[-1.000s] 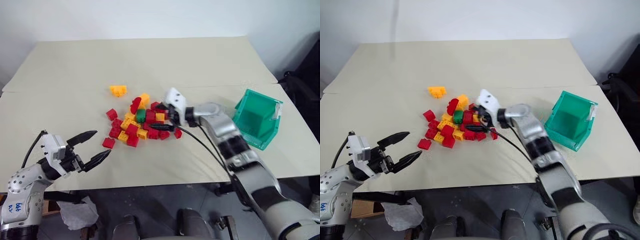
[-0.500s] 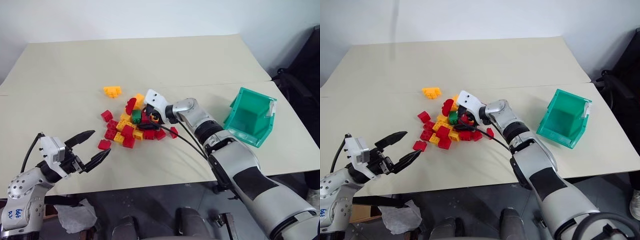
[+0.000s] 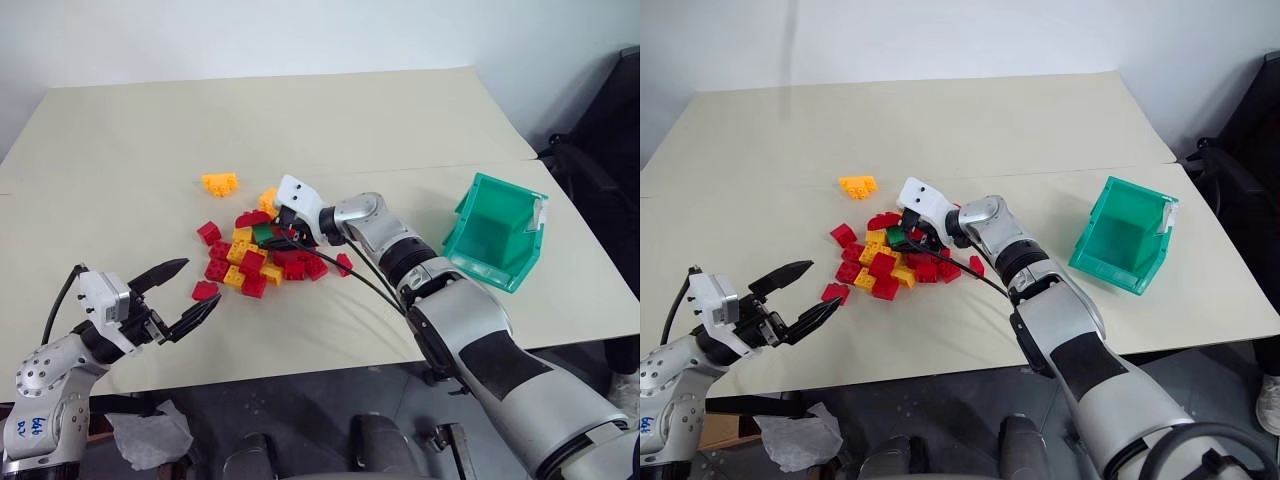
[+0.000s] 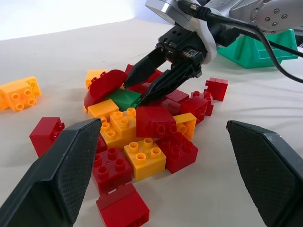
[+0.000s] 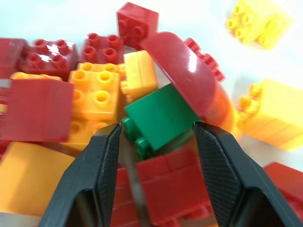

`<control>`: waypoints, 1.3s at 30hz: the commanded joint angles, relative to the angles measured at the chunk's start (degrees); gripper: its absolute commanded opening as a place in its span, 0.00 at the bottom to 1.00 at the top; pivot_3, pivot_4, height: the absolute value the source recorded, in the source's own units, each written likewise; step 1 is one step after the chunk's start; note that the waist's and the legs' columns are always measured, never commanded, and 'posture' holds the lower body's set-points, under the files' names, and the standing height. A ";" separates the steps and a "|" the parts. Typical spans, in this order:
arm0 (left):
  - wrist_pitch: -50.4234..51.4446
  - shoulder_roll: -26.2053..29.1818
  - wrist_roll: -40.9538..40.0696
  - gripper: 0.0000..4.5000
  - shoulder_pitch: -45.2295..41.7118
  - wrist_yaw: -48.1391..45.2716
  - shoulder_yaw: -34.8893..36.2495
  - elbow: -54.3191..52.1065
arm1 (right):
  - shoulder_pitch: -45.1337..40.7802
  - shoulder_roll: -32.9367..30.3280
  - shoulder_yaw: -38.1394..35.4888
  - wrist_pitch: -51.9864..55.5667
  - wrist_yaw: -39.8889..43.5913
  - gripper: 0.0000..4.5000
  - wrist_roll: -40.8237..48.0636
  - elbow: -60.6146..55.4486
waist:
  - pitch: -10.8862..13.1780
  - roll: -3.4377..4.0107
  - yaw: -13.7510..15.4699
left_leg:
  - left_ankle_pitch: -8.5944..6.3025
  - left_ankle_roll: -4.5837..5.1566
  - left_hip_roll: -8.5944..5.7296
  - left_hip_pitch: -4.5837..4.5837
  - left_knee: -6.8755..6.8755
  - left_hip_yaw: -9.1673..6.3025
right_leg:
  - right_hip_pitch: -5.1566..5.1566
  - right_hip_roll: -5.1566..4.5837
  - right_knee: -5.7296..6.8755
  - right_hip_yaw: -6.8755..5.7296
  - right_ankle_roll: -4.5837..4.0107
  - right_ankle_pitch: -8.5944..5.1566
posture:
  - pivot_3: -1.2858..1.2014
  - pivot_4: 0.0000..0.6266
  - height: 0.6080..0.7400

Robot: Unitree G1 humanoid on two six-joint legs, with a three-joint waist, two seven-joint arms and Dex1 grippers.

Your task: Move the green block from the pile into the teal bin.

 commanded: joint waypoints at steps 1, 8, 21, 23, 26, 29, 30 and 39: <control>-0.64 -0.26 -0.83 1.00 -0.50 0.12 0.61 -1.16 | -0.69 0.80 -1.24 -2.27 -1.81 0.56 -0.42 -0.60 | 0.00 0.00 0.00 | 0.00 0.00 0.00 0.00 0.00 0.00 | 0.00 0.00 0.00 0.00 0.00 0.00 | 0.52 0.24 1.00; -0.41 -0.07 -0.91 1.00 -0.79 0.15 0.84 -1.26 | -0.33 3.30 -4.33 -0.91 -3.15 0.64 1.80 0.82 | 0.00 0.00 -0.09 | 0.00 0.00 0.00 0.00 0.00 0.00 | 0.00 0.00 0.01 0.00 0.00 0.00 | 0.52 0.24 1.00; -0.68 -0.20 -0.78 1.00 -1.07 0.52 0.71 -1.21 | -0.64 3.70 -5.44 1.61 0.00 0.99 -0.32 2.86 | 0.00 0.00 -0.09 | 0.00 -0.01 0.00 0.02 0.01 0.00 | 0.03 0.00 0.02 0.01 0.00 0.00 | 0.52 0.24 1.00; -0.68 -0.24 -0.68 1.00 -1.50 0.53 0.41 -1.11 | -0.98 3.84 -5.72 2.18 -0.57 0.99 -0.44 3.24 | 0.00 0.00 -0.08 | 0.00 -0.01 0.00 0.02 0.03 -0.01 | 0.03 0.00 0.03 0.01 0.00 0.00 | 0.52 0.24 1.00; -0.71 -0.43 -0.57 1.00 -1.80 0.62 0.30 -1.04 | -1.20 3.87 -5.77 2.52 -2.39 0.99 -0.95 3.65 | -0.01 0.00 -0.08 | 0.00 0.00 0.00 0.02 0.06 0.00 | 0.04 0.00 0.04 0.01 0.00 0.00 | 0.52 0.24 1.00; -0.76 -0.63 -0.46 1.00 -1.72 0.75 0.38 -1.15 | -1.51 3.45 -6.10 1.81 -5.40 0.99 -1.43 3.78 | -0.01 -0.01 -0.09 | 0.00 -0.01 0.00 0.02 0.06 -0.01 | 0.04 0.00 0.05 0.01 0.00 0.00 | 0.52 0.24 1.00; -0.81 -0.70 -0.40 1.00 -1.65 0.78 0.44 -1.14 | -1.57 3.31 -6.32 1.78 -6.03 0.99 -1.43 3.81 | -0.01 -0.01 -0.08 | 0.00 0.00 0.00 0.02 0.06 -0.01 | 0.04 0.00 0.05 0.01 0.00 0.00 | 0.52 0.24 1.00; -1.52 -1.28 -0.23 1.00 -0.73 0.74 0.56 -1.11 | -0.90 3.61 -6.88 1.65 -7.29 0.99 -2.29 3.88 | -0.01 -0.01 -0.08 | 0.00 -0.01 0.00 0.03 0.09 -0.01 | 0.05 0.00 0.09 0.03 0.00 0.00 | 0.52 0.24 1.00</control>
